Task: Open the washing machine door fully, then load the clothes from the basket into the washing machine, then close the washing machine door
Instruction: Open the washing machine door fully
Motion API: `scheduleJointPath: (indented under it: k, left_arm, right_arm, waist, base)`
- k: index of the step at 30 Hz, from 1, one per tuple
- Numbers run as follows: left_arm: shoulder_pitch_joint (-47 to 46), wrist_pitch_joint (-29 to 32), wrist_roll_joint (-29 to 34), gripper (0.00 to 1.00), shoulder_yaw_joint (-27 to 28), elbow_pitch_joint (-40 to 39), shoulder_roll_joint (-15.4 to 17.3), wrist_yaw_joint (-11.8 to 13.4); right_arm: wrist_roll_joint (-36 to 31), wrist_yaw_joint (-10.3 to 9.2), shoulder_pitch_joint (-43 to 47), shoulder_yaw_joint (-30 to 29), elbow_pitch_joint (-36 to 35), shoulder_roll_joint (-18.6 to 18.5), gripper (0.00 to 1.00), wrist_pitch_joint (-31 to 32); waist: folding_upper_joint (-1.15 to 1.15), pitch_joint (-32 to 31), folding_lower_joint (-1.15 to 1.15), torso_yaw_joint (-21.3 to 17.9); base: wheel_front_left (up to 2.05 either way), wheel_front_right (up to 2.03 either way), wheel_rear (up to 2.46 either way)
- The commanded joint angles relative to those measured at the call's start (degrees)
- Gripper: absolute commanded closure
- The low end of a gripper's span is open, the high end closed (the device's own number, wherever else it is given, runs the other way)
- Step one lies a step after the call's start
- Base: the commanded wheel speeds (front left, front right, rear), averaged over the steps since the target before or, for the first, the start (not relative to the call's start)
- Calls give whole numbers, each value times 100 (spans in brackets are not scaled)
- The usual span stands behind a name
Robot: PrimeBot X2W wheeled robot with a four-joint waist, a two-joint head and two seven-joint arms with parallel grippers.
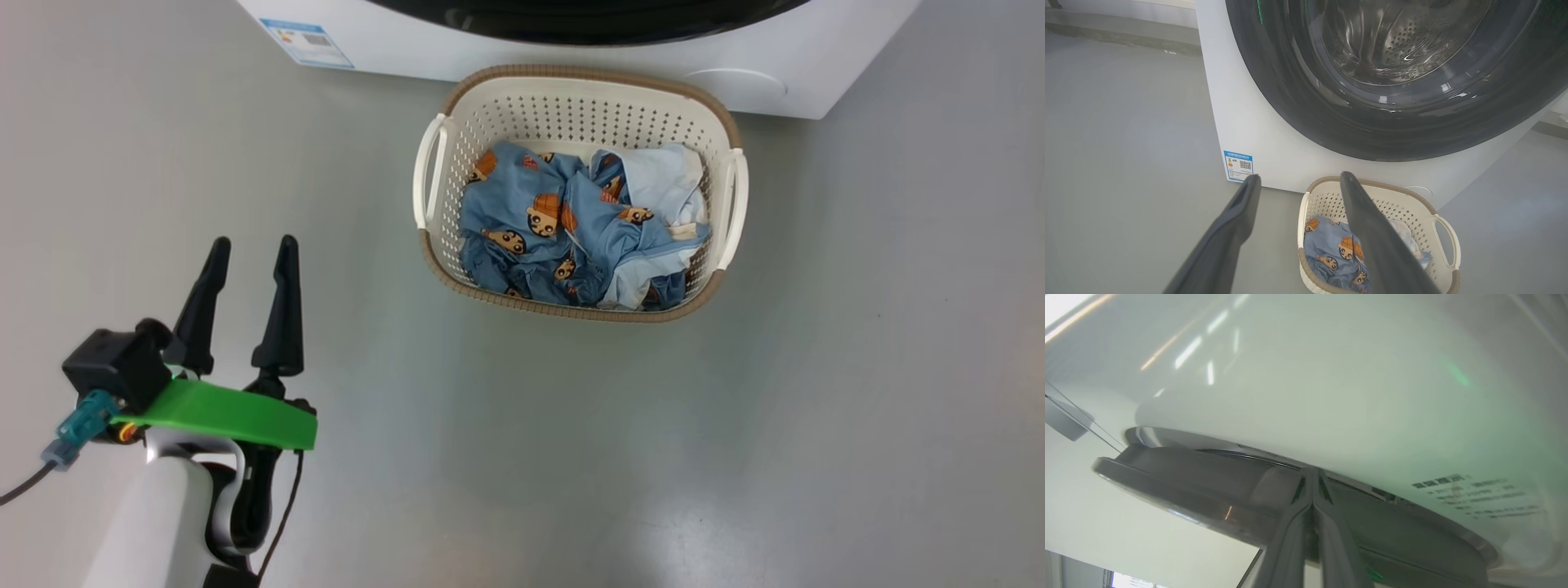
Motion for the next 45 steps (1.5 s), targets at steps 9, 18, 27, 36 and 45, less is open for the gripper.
scheduleJointPath:
  k: [9, 18, 27, 36, 45]
  left_arm:
    - [-125, -37, -90, 0, 198, -57, 98, -14]
    - [-6, -37, -26, 0, 286, 66, 96, -14]
    - [139, -37, 29, 0, 331, 137, 125, -14]
    - [395, -37, 128, 0, 358, 234, 127, -14]
    - [773, -37, 272, 0, 447, 318, 87, -14]
  right_arm:
    - [58, 9, -442, 128, 214, 168, 100, 447]
    - [102, 9, 21, 271, 304, 321, 100, 825]
    - [380, 9, 798, 291, 103, 532, 100, 1116]
    - [695, 9, 1673, 272, -201, 631, 100, 1376]
    - [885, 9, 2544, 322, -551, 628, 100, 1649]
  waist:
    - [0, 60, 0, 104]
    - [0, -317, 0, -7]
    - [0, -722, 0, -79]
    - [0, -1271, 0, -22]
    - [0, -1812, 0, 193]
  base:
    - [0, 0, 0]
    - [0, 0, 0]
    - [0, 0, 0]
    - [0, 0, 0]
    - [0, 0, 0]
